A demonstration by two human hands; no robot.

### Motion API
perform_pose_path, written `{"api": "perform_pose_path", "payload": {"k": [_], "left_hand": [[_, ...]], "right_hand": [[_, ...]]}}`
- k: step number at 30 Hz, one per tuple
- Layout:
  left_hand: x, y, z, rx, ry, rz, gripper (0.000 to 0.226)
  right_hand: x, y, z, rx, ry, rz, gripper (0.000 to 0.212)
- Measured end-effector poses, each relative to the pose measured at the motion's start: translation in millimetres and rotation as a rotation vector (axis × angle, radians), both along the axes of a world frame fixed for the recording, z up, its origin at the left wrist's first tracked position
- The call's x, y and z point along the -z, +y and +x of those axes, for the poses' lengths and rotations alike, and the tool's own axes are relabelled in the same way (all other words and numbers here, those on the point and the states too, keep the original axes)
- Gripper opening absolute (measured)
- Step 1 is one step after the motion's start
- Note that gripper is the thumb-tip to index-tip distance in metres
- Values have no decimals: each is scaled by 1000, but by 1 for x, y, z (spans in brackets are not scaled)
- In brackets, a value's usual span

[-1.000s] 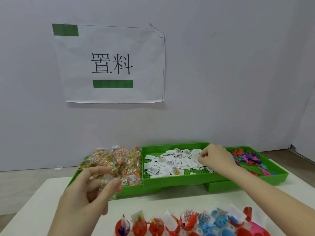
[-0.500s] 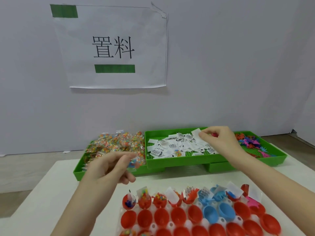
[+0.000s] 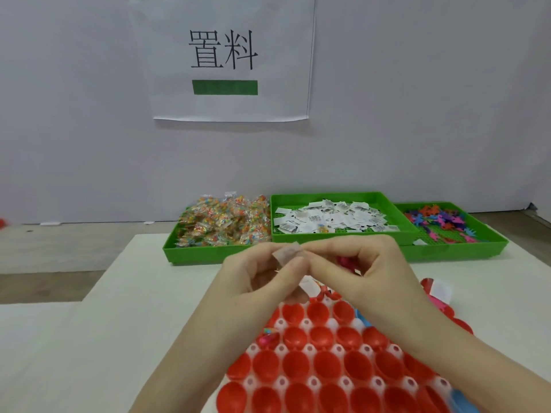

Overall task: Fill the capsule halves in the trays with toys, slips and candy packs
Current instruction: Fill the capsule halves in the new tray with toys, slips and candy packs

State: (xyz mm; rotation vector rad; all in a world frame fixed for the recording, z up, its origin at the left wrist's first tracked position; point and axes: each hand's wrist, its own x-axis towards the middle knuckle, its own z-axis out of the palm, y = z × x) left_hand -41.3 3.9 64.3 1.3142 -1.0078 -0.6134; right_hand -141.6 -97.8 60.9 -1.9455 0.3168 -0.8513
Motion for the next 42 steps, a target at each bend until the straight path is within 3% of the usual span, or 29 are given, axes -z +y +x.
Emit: {"api": "perform_pose_path", "payload": {"k": [6,8,10,20,26,30,33,36,39,42], "left_hand": [[4,10,10,4,84,-39,19],[8,12,15,-36,78,15,15],[10,12,16,-49,49,64,18],[3,12,7,20,81,3,18],[2,16,16,144,76,-11,26],[6,16,20,126,93,28,21],[13,11,20,41,37,93,27],[22,6,22,-33,65,153,43],[29,2,24,19,172,241,57],[36,0,28,-1,9,333,50]], "right_hand": [[-2,9,0,-59,-30,4,10],[-3,7,-2,-139,-25,156,24],[-6,5,-4,-181,-61,293,23],[-7,10,-3,-56,-92,195,20],[-5,12,2,-124,-33,279,23],[-1,14,8,56,-56,110,18],[4,10,13,105,55,-76,31],[13,7,18,87,201,-233,19],[22,1,20,82,258,-270,13],[31,-7,18,73,307,-238,26]]}}
